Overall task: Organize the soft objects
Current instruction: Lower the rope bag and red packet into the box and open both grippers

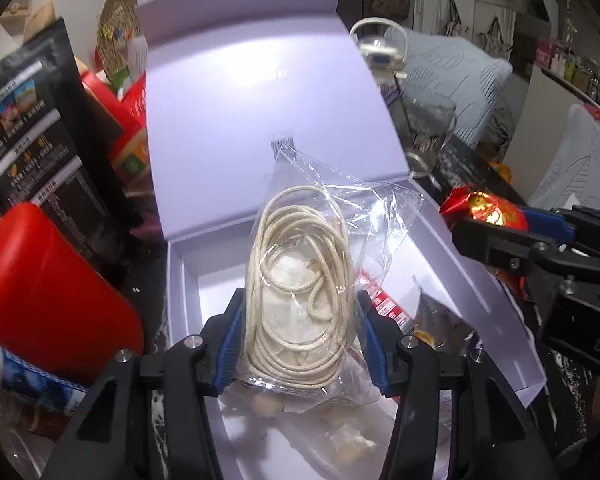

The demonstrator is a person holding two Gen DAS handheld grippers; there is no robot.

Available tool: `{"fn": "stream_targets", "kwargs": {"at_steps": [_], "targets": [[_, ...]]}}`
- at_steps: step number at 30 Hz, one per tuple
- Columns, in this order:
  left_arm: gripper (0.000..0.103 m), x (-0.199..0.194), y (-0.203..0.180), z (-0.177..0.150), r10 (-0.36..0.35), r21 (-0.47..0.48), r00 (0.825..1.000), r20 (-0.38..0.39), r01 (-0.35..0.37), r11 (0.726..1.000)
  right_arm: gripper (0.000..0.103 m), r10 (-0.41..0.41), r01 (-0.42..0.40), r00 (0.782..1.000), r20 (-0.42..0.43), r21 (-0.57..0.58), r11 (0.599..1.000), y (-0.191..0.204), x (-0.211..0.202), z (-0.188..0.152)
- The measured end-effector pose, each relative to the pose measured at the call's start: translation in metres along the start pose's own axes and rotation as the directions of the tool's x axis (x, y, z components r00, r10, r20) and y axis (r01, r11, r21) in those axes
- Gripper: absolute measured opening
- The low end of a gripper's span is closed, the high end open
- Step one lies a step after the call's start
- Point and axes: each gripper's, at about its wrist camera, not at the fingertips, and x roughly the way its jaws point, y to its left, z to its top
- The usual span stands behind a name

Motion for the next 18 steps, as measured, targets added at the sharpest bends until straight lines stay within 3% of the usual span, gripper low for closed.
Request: {"fn": "stream_targets", "kwargs": {"at_steps": [11,18], "targets": [[0.052,0.018,-0.009,-0.008,0.107,0.067,0.994,0.001,-0.106,0.992,0.036,0.028,-0.024,0.996,-0.090,0.045,0.999,-0.012,0.035,-0.011],[0.054,0.026,-0.017,-0.011,0.132,0.095,0.991,-0.017,-0.130,0.987,0.036,-0.019,0.021,0.990,-0.140,0.011,1.000,-0.006,0.053,-0.022]]}}
